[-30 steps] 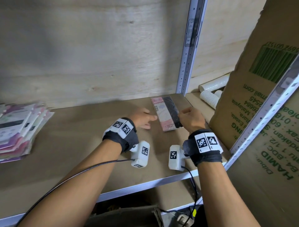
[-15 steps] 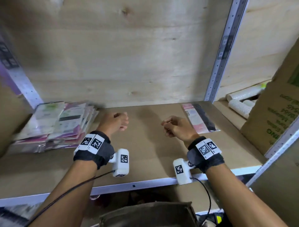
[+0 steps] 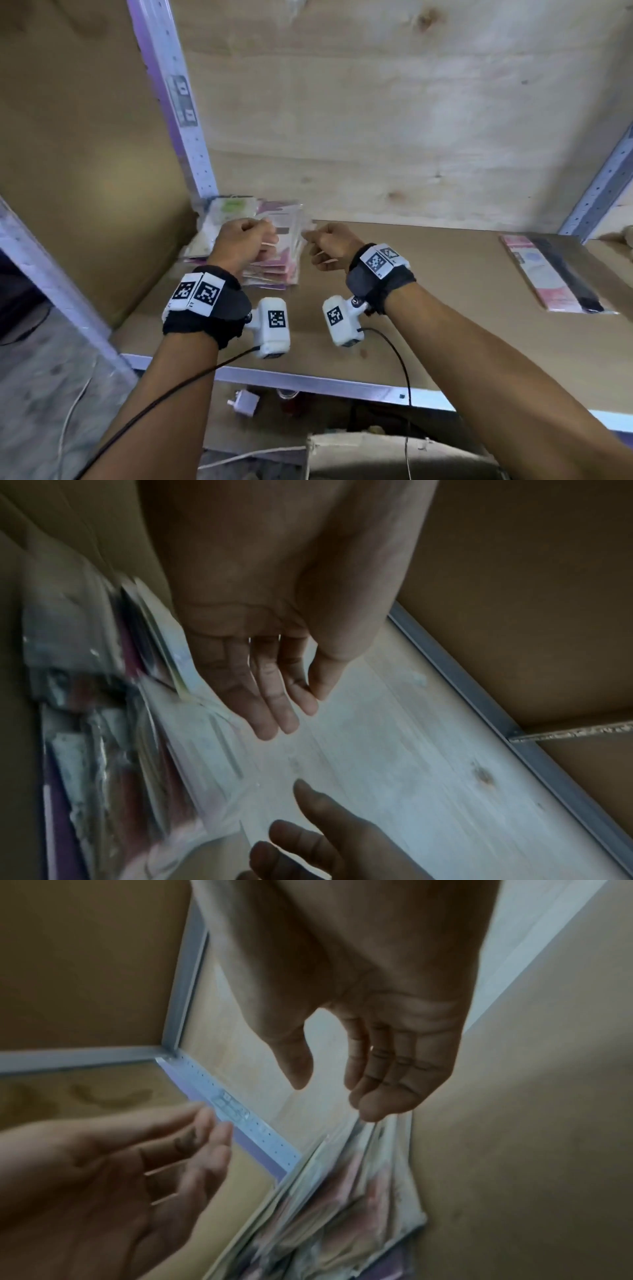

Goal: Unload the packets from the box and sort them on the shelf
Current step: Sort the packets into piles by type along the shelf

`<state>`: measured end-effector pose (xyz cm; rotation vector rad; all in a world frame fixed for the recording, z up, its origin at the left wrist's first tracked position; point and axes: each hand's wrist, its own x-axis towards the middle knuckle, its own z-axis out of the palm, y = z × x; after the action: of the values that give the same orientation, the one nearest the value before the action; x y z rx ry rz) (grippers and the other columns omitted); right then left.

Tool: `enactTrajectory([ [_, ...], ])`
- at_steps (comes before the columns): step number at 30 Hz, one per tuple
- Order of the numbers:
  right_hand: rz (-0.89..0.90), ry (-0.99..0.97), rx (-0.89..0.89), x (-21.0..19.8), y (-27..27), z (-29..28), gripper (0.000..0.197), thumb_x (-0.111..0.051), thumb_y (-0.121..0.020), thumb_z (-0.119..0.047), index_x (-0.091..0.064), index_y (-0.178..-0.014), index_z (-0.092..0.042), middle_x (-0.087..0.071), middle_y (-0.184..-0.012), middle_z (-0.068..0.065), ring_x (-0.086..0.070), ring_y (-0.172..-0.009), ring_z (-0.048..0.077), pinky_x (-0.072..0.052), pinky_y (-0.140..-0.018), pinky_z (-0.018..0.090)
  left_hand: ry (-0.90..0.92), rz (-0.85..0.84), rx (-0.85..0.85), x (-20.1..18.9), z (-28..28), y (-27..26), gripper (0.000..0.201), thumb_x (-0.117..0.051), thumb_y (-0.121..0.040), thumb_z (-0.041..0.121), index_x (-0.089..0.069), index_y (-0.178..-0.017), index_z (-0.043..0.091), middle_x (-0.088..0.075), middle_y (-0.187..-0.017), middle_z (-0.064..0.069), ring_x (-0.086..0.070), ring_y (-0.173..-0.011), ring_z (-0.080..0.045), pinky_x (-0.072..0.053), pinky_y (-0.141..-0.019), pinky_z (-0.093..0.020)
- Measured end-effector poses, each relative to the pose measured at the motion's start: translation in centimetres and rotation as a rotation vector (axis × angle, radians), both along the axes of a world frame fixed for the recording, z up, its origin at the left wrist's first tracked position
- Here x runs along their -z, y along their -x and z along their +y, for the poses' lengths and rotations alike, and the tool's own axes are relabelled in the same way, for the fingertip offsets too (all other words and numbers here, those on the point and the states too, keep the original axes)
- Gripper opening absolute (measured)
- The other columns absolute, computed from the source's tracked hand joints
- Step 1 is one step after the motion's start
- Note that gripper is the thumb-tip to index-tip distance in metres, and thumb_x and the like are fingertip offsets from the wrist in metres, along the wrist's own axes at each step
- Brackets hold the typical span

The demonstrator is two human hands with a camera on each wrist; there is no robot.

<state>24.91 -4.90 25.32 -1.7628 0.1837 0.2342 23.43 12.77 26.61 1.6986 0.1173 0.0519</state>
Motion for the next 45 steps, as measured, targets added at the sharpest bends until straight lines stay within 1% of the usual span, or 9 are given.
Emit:
enactTrajectory([
  [7, 0.022, 0.303, -0.053, 2.1, -3.6, 4.0, 0.085, -0.077, -0.070, -0.059, -0.052, -0.127, -0.002, -0.065, -0.117, 0.017, -0.069, -0.098, 0.036, -0.056, -0.088, 0.050, 0.038, 0.002, -0.086, -0.8, 2.4, 1.4, 0.019, -0.059, -0.099, 0.021, -0.066, -0.088, 0.008, -0.070, -0.082, -0.009, -0.063, -0.064, -0.019, -0.055, -0.057, -0.020],
  [13, 0.086, -0.014, -0.066, 3.0, -0.9, 1.3, 0.017, -0.068, -0.091, -0.012, -0.058, -0.080, -0.005, -0.065, -0.064, 0.008, -0.059, -0.039, 0.016, -0.053, -0.038, 0.027, 0.060, 0.010, -0.103, -0.6, 2.7, 1.7, 0.018, -0.056, -0.100, 0.020, -0.063, -0.095, 0.005, -0.068, -0.079, -0.009, -0.061, -0.057, -0.017, -0.051, -0.048, -0.017],
  [18, 0.136, -0.006, -0.137, 3.1, 2.2, -3.3, 0.012, -0.067, -0.092, -0.016, -0.061, -0.093, -0.005, -0.064, -0.087, 0.012, -0.055, -0.061, 0.019, -0.052, -0.045, 0.023, 0.060, 0.074, -0.071, 0.1, 0.3, 1.6, 0.024, -0.055, -0.100, 0.028, -0.064, -0.097, 0.006, -0.069, -0.087, -0.010, -0.062, -0.062, -0.019, -0.051, -0.042, -0.018],
  [24, 0.073, -0.147, -0.033, 3.3, 6.0, -10.1, 0.009, -0.063, -0.093, -0.012, -0.056, -0.097, -0.009, -0.071, -0.107, 0.017, -0.069, -0.082, 0.025, -0.057, -0.052, 0.025, 0.030, 0.178, 0.068, 1.6, -5.0, 1.7, 0.021, -0.061, -0.097, 0.033, -0.061, -0.106, 0.014, -0.064, -0.116, -0.015, -0.070, -0.083, -0.023, -0.062, -0.064, -0.029],
  [28, -0.072, -0.150, -0.021, 2.4, 8.4, -14.5, 0.010, -0.062, -0.093, -0.009, -0.057, -0.101, -0.006, -0.072, -0.096, 0.018, -0.071, -0.069, 0.024, -0.059, -0.056, 0.031, 0.075, 0.241, 0.237, 2.1, -9.0, 1.9, 0.050, -0.066, -0.093, 0.038, -0.052, -0.134, 0.012, -0.056, -0.129, -0.015, -0.076, -0.083, -0.025, -0.062, -0.072, -0.030],
  [32, -0.228, -0.087, 0.038, 1.9, 10.4, -17.7, 0.021, -0.070, -0.089, -0.010, -0.060, -0.103, 0.002, -0.073, -0.099, 0.021, -0.069, -0.069, 0.034, -0.061, -0.055, 0.039, 0.241, 0.278, 0.377, 1.6, -12.8, 2.6, 0.025, -0.073, -0.086, 0.042, -0.058, -0.105, 0.036, -0.061, -0.126, -0.023, -0.075, -0.093, -0.034, -0.061, -0.084, -0.045],
  [36, -0.367, 0.072, 0.053, 0.9, 11.5, -18.9, 0.022, -0.071, -0.088, -0.012, -0.064, -0.103, 0.003, -0.069, -0.097, 0.025, -0.067, -0.069, 0.031, -0.059, -0.066, 0.054, 0.440, 0.304, 0.468, 1.9, -15.1, 1.9, 0.066, -0.081, -0.074, 0.051, -0.057, -0.123, 0.015, -0.066, -0.120, -0.028, -0.071, -0.102, -0.041, -0.059, -0.085, -0.050],
  [41, -0.504, 0.334, -0.109, -0.9, 12.0, -19.9, 0.016, -0.071, -0.086, -0.014, -0.072, -0.103, -0.015, -0.073, -0.096, 0.009, -0.066, -0.083, 0.028, -0.053, -0.079, 0.036, 0.668, 0.378, 0.448, 1.5, -16.5, 0.7, 0.106, -0.090, -0.056, 0.055, -0.041, -0.138, 0.008, -0.054, -0.133, -0.032, -0.065, -0.108, -0.050, -0.056, -0.090, -0.056],
  [45, -0.449, 0.394, -0.120, -0.6, 11.9, -21.0, 0.022, -0.075, -0.084, -0.017, -0.074, -0.106, -0.021, -0.072, -0.099, -0.003, -0.065, -0.095, 0.015, -0.047, -0.081, 0.016, 0.777, 0.368, 0.405, 1.8, -17.0, 0.4, 0.083, -0.085, -0.072, 0.041, -0.043, -0.135, 0.007, -0.057, -0.128, -0.034, -0.066, -0.108, -0.048, -0.057, -0.088, -0.054],
])
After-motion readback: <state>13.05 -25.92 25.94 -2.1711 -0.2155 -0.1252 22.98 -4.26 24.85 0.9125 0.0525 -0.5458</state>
